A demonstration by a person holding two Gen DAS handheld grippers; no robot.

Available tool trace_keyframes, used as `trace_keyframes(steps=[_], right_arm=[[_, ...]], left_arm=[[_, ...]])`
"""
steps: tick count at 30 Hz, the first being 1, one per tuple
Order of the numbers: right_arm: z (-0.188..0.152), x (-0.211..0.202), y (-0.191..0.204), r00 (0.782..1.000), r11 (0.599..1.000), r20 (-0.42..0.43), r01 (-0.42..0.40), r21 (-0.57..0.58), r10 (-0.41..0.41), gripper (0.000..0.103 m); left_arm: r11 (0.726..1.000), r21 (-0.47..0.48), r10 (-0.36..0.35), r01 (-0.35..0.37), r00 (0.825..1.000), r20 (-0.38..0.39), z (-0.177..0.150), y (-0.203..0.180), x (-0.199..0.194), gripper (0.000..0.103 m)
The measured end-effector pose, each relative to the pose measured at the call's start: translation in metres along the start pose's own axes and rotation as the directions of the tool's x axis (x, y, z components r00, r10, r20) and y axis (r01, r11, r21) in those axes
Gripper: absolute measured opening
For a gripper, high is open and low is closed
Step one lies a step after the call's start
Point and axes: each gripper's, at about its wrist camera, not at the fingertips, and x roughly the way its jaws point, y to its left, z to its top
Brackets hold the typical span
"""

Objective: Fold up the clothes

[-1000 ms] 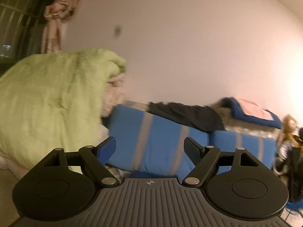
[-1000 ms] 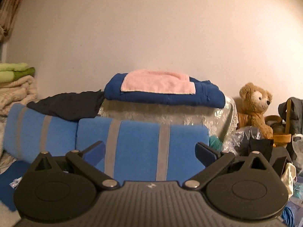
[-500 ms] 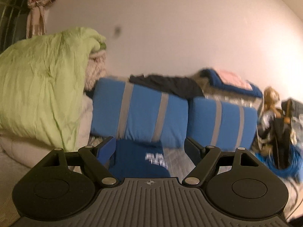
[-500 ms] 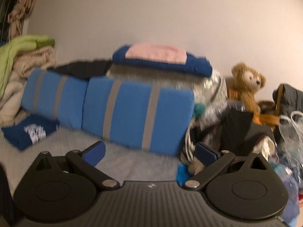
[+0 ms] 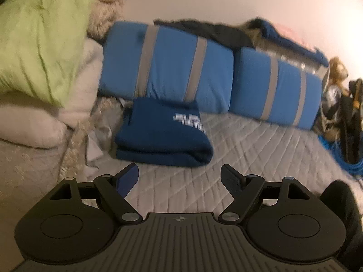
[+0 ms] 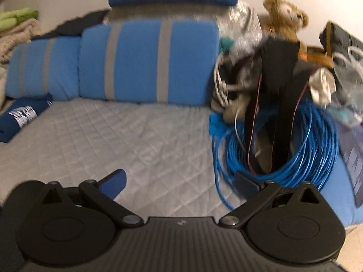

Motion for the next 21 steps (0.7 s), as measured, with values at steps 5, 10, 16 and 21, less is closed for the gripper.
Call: trace_keyframes(steps=[5, 10, 16, 21], right_arm=[[-0.018, 0.039, 0.007, 0.998, 1.000, -0.059, 0.020, 0.002, -0.020, 0.102], [-0.035, 0.075, 0.013, 0.992, 0.999, -0.122, 0.027, 0.032, -0.023, 0.102], [-0.058, 0.109, 0.020, 0.983, 0.998, -0.176, 0.050, 0.049, -0.041, 0.102], [-0.078, 0.132, 0.018, 0.977, 0.992, -0.208, 0.078, 0.099, -0.056, 0.102]], left_arm=[[1.000, -0.021, 0.018, -0.020, 0.998, -0.058, -0.014, 0.000, 0.034, 0.080], [0.996, -0.080, 0.030, -0.038, 0.994, -0.106, -0.024, 0.005, 0.065, 0.080], [0.992, -0.098, 0.063, -0.080, 0.984, -0.167, -0.039, 0.009, 0.097, 0.080], [0.988, -0.106, 0.091, -0.114, 0.974, -0.206, -0.056, 0.015, 0.123, 0.080]])
